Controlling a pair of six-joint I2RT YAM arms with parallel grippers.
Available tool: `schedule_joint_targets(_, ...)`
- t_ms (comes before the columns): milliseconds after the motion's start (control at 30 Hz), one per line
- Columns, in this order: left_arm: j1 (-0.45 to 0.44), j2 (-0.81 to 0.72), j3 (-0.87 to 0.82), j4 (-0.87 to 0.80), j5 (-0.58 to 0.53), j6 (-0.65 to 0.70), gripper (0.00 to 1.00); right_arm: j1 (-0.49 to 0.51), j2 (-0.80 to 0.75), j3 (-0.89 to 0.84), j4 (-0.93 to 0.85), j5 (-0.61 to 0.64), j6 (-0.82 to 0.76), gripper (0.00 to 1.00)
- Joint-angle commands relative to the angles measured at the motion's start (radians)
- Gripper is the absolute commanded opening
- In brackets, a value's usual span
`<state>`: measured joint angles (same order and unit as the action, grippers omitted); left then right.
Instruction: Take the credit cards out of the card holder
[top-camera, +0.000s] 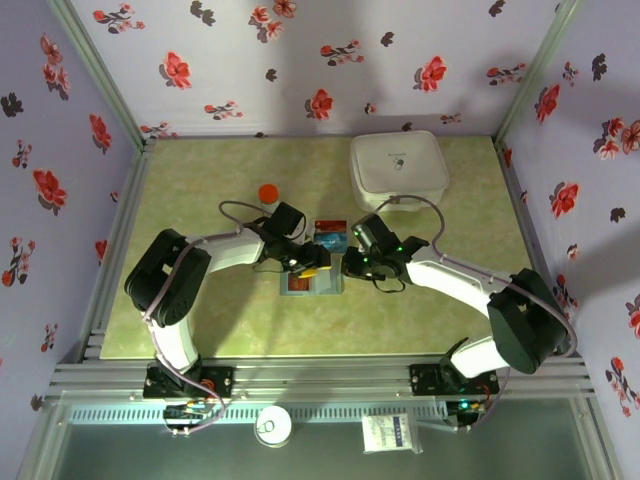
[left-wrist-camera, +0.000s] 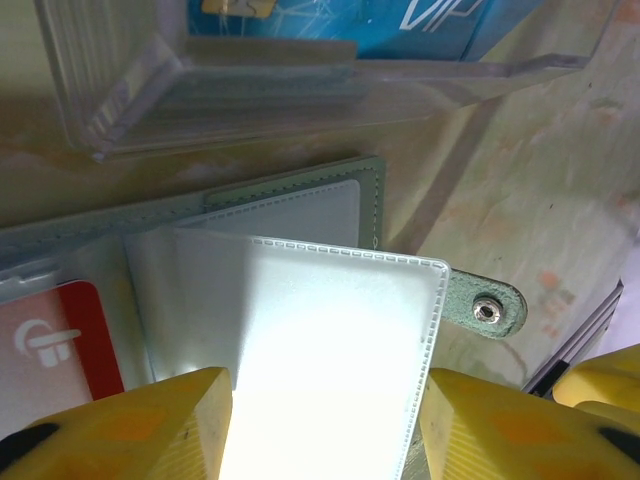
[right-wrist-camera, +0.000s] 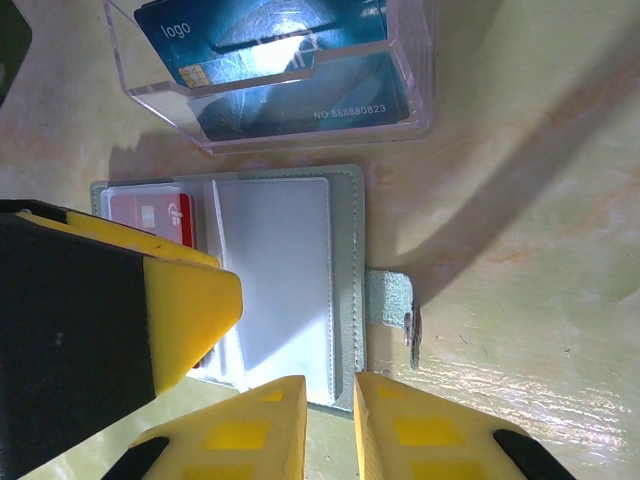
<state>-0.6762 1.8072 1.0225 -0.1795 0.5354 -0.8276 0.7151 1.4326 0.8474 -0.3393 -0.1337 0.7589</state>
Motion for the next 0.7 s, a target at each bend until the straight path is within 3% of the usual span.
schedule_joint_targets(0,0.001,-0.013,0.044,-0.032,0.01,0.048,0.53,-0.001,-0.006,0.01,-0.024,0.007,0.0,0.21)
schedule_joint_targets(400,0.01,-0.043,0.065,-0.072,-0.013,0.082,0.51,0.0,-0.026,0.007,-0.018,0.003,0.009,0.2)
schedule_joint_targets(667,0.108,-0.155,-0.049,-0.115,-0.061,0.129,0.42,0.03,0.079,0.046,0.08,-0.074,0.041,0.2)
